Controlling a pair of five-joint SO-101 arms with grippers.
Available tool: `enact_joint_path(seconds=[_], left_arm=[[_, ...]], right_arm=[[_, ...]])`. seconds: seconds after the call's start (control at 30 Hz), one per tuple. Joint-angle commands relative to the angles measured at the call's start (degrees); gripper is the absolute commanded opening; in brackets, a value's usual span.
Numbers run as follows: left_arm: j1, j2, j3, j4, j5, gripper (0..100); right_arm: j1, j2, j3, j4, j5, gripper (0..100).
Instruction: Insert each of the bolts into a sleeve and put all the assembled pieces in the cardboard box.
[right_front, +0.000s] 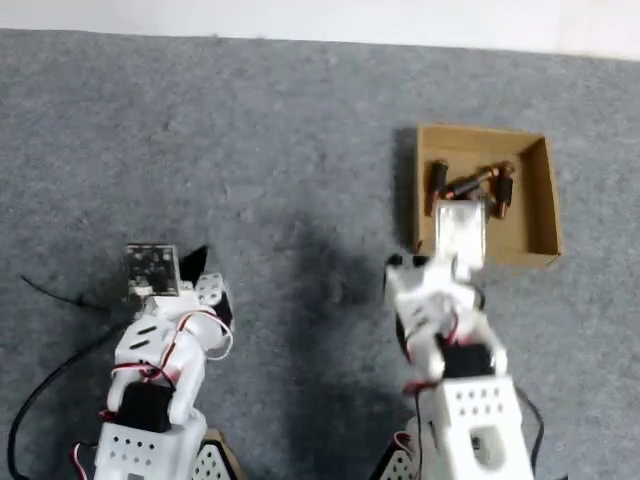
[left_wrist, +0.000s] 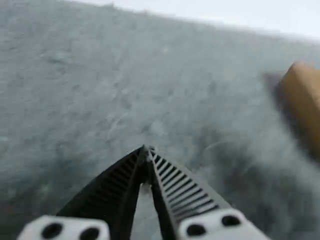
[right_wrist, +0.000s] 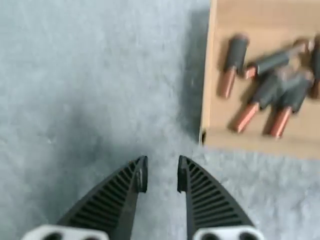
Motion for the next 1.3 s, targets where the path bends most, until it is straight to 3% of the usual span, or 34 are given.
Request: enact_joint_path(seconds=[0.0,0.17,0.3,0.53,0.7,1.27], left_arm=[[-2.15,-0.57,1.19,6.33,-8.09,1],[-4.09,-0.57,1.19,16.88,-10.46,1],[-4.44,-0.66,1.19,24.88,-10.46,1],[-12.09,-0.66,1.19,25.67,-10.46,1],[-13.23,-0.57,1.19,25.67,-10.37,1],[-13.23,-0.57,1.19,25.67,-10.37,1]], right_arm=[[-0.13,-13.32,7.96,-1.63,0.00,7.8],[-0.04,-29.32,17.98,-1.45,-0.09,7.8],[0.22,-33.45,22.29,3.38,-0.09,7.8],[0.57,-31.43,22.02,14.81,-0.09,7.8],[0.57,-31.78,22.02,24.75,-0.09,7.8],[0.22,-31.87,22.02,32.75,-0.09,7.8]])
